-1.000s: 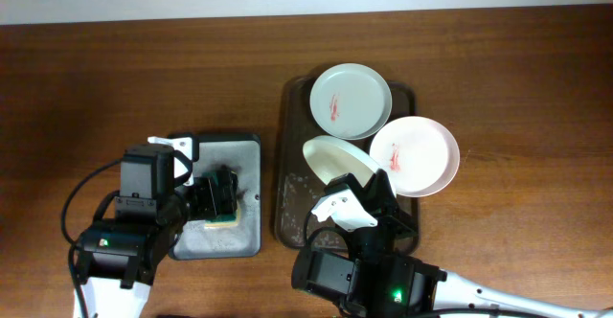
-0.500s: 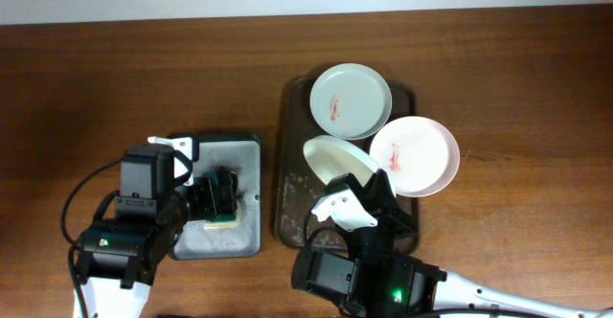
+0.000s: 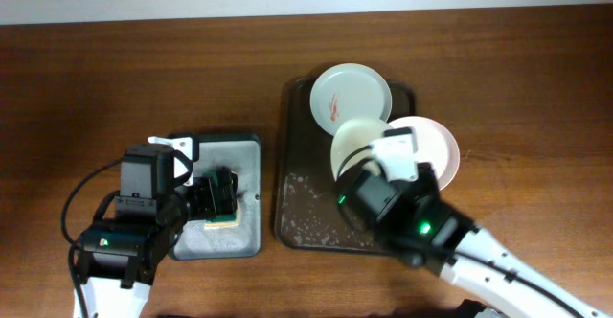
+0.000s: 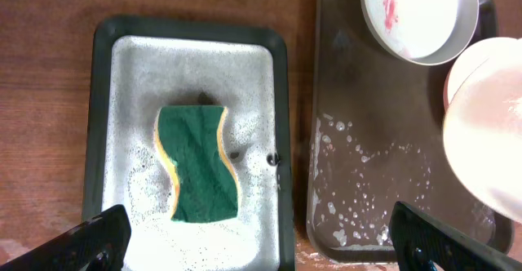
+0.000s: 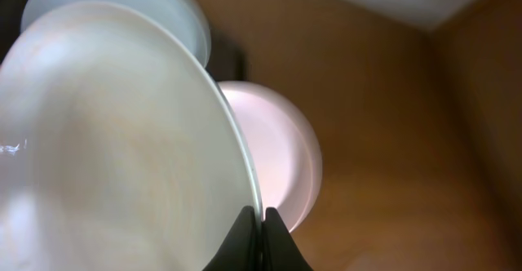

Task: Clean dirty plates on tray and stack at the side
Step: 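Carry the cleaned plate right and set it on the table with the right gripper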

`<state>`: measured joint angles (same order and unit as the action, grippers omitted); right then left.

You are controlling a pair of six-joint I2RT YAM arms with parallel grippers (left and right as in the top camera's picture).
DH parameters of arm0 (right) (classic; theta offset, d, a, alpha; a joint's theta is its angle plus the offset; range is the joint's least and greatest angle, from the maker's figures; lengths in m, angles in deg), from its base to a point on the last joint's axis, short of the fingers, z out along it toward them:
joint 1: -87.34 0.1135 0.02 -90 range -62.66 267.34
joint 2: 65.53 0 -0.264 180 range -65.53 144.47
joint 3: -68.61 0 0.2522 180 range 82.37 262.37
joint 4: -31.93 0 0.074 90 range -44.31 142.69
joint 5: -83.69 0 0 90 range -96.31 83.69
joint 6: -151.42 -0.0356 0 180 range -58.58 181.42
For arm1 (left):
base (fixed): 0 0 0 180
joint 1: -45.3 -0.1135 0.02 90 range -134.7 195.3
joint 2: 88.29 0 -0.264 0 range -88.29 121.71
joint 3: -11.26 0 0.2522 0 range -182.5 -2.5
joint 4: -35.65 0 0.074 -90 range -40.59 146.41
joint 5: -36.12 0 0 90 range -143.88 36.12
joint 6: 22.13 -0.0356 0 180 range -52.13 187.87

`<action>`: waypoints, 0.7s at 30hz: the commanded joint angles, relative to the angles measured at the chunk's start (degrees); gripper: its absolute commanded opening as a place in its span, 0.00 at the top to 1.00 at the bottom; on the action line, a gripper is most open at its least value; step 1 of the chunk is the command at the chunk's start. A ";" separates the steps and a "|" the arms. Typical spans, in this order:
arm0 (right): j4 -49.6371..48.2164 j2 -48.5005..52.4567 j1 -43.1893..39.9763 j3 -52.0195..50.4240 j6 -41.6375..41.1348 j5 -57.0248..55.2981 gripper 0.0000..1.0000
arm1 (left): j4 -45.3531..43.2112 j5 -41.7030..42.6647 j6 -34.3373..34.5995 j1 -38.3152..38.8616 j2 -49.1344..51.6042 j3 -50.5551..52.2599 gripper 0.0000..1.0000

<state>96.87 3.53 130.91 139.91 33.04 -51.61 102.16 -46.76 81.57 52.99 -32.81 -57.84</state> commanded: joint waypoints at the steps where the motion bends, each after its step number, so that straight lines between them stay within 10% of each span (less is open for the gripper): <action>1: -0.70 -2.82 -12.72 1.31 -2.75 25.14 0.96 | -0.13 0.61 -0.55 -0.24 -0.11 -1.03 0.00; 13: -1.62 -3.87 -72.89 1.29 1.18 55.19 0.96 | -0.13 0.61 -0.55 -0.24 -0.11 -1.03 0.01; 21: -6.25 11.96 -88.50 1.29 2.54 54.71 0.96 | -0.13 0.61 -0.55 -0.24 -0.11 -1.03 0.01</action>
<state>91.88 9.65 44.84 139.97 34.92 2.05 102.14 -46.76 81.57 52.99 -32.81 -57.84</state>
